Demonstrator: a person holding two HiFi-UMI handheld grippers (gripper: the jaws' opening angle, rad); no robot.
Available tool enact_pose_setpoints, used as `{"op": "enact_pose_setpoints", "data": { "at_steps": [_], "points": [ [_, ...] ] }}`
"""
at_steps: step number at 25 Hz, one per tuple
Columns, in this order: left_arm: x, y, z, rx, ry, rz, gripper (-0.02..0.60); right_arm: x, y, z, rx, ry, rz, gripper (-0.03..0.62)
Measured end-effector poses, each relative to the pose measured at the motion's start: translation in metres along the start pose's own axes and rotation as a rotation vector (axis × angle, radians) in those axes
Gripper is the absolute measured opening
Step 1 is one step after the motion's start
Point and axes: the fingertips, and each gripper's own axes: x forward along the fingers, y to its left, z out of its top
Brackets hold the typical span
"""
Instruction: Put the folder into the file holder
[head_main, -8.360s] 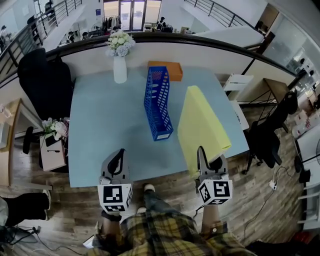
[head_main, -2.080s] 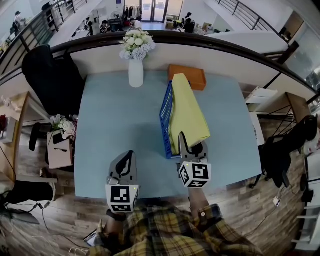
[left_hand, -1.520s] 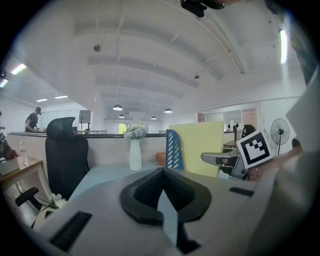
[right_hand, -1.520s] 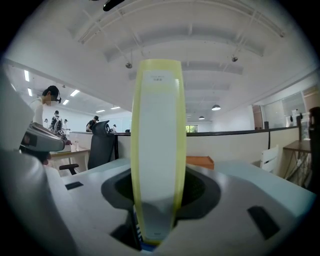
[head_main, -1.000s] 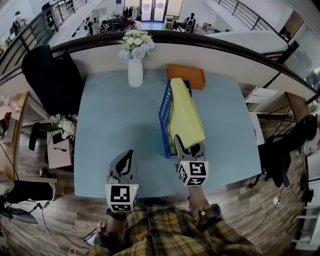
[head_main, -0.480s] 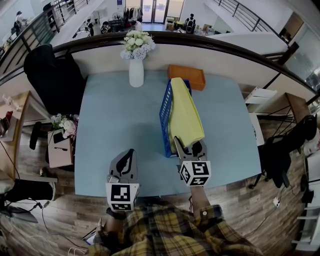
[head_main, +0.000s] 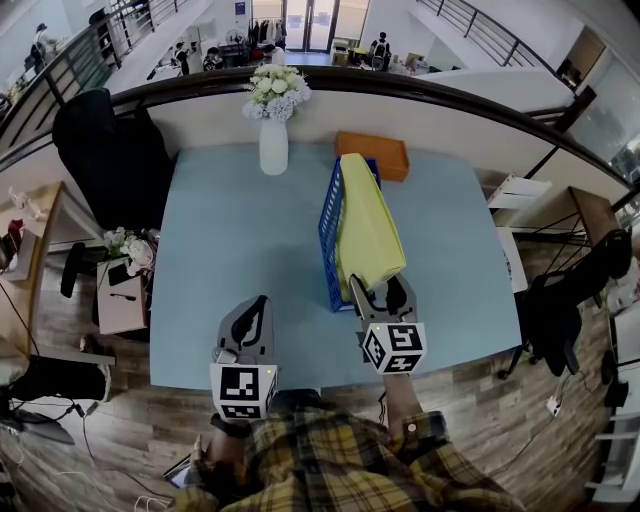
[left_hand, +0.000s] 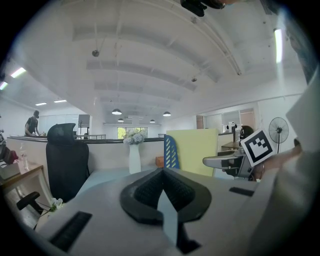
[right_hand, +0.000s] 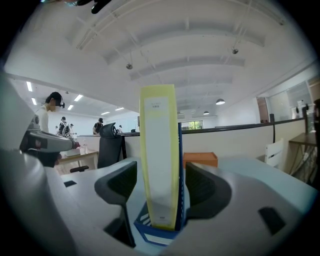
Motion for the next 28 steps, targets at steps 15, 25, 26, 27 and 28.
{"op": "enact_pose_setpoints", "data": {
  "at_steps": [15, 25, 26, 27, 28],
  "points": [
    [-0.017, -0.01, 0.005, 0.012, -0.034, -0.002, -0.005, -0.042, 0.004, 0.012, -0.002, -0.022, 0.011, 0.285],
    [-0.022, -0.022, 0.006, 0.012, -0.041, -0.028, -0.005, -0.074, 0.001, 0.022, 0.01, -0.056, 0.028, 0.272],
    [-0.022, -0.023, 0.005, 0.012, -0.04, -0.031, -0.005, -0.077, 0.001, 0.023, 0.01, -0.059, 0.03, 0.263],
    [-0.022, -0.024, 0.005, 0.012, -0.04, -0.034, -0.005, -0.079, 0.001, 0.023, 0.01, -0.062, 0.033, 0.256],
    [-0.021, -0.025, 0.005, 0.012, -0.04, -0.038, -0.005, -0.081, 0.001, 0.024, 0.008, -0.062, 0.037, 0.244]
  ]
}}
